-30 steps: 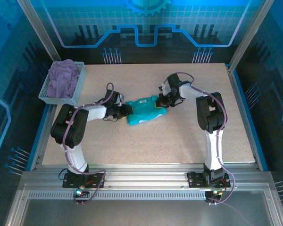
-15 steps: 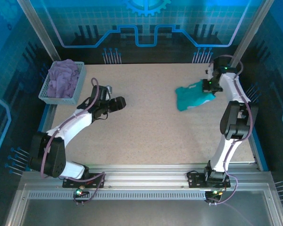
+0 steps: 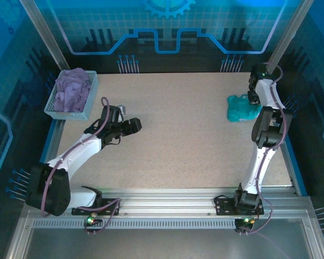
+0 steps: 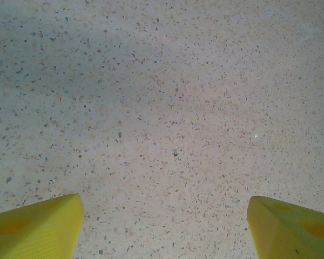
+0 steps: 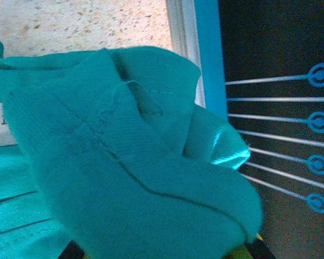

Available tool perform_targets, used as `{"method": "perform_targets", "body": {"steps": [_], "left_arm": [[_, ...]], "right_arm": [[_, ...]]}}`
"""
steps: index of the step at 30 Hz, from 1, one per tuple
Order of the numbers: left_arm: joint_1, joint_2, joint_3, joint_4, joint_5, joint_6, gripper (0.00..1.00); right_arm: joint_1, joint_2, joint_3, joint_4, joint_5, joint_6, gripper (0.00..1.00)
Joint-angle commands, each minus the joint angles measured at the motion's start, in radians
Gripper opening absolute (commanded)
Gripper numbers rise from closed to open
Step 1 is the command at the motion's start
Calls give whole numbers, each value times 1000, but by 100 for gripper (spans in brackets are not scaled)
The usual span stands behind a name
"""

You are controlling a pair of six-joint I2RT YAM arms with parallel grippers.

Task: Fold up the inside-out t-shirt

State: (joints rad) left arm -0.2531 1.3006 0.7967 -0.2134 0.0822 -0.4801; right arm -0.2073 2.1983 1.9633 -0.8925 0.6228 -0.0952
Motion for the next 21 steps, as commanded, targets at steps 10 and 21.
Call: {"method": "perform_targets", "body": {"steps": [10, 21], "left_arm": [[3, -12, 8, -23, -32, 4, 81], [10, -163, 5, -37, -310, 57, 92]], "right_arm": [[15, 21, 146, -35, 136, 27, 73], [291, -651, -632, 412, -163, 134, 91]]}}
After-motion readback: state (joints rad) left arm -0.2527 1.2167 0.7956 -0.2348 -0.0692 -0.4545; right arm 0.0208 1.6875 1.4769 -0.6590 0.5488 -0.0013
